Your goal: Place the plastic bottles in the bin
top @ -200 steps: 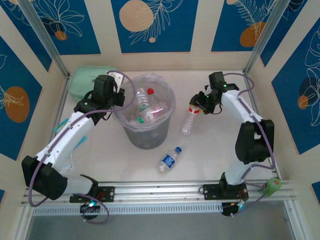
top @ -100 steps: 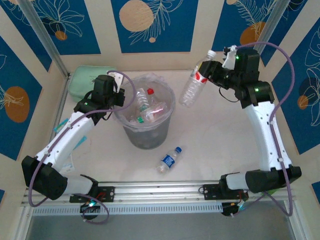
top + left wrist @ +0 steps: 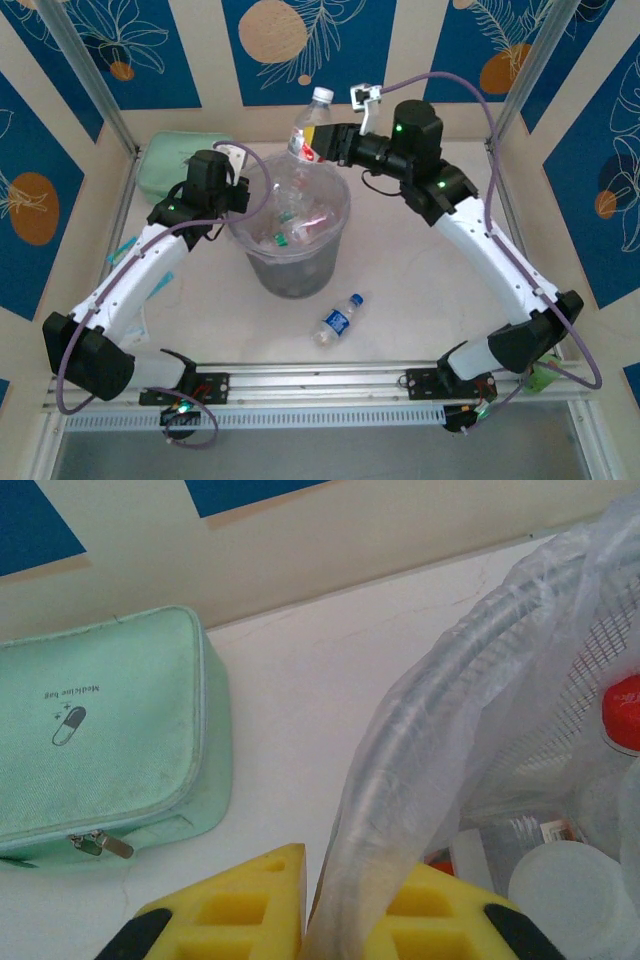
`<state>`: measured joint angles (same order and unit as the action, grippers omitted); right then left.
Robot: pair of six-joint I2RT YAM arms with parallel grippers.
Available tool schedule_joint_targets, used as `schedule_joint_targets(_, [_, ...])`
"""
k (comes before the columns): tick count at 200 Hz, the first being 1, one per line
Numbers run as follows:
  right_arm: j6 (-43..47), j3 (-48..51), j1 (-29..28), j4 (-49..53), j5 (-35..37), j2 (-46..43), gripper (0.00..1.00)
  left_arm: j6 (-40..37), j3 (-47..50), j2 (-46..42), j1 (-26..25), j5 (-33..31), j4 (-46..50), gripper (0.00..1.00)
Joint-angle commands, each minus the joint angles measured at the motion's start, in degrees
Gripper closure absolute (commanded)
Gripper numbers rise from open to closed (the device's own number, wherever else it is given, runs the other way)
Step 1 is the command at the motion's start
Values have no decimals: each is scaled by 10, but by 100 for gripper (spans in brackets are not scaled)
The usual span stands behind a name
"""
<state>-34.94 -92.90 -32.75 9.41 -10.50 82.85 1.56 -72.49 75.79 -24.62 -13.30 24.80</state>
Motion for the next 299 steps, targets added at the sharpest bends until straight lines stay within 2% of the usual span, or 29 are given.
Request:
schedule_joint_targets(1, [-24, 38, -12, -125, 14, 4, 60, 17, 28, 5, -12, 30, 39, 100])
schedule_joint_targets(50, [-51, 60, -26, -170, 10, 30, 60, 34, 26, -17, -2, 59, 32, 100])
schedule_joint_targets(58, [-46, 59, -31, -168, 11, 33, 61, 37, 26, -21, 0, 64, 30, 95])
schedule_joint_targets(94, [-11, 50, -49, -123, 28, 46, 61, 48, 29, -31, 10, 78, 23, 88])
schedule_joint_targets(133, [54, 34, -79, -58, 68, 54, 61, 70, 32, -36, 26, 100, 13, 86])
schedule_joint_targets(203, [186, -12, -131, 43, 202, 126, 62, 95, 33, -35, 49, 114, 5, 90])
schedule_joint_targets(299, [194, 1, -157, 137, 287, 184, 63, 100, 35, -32, 58, 116, 4, 94])
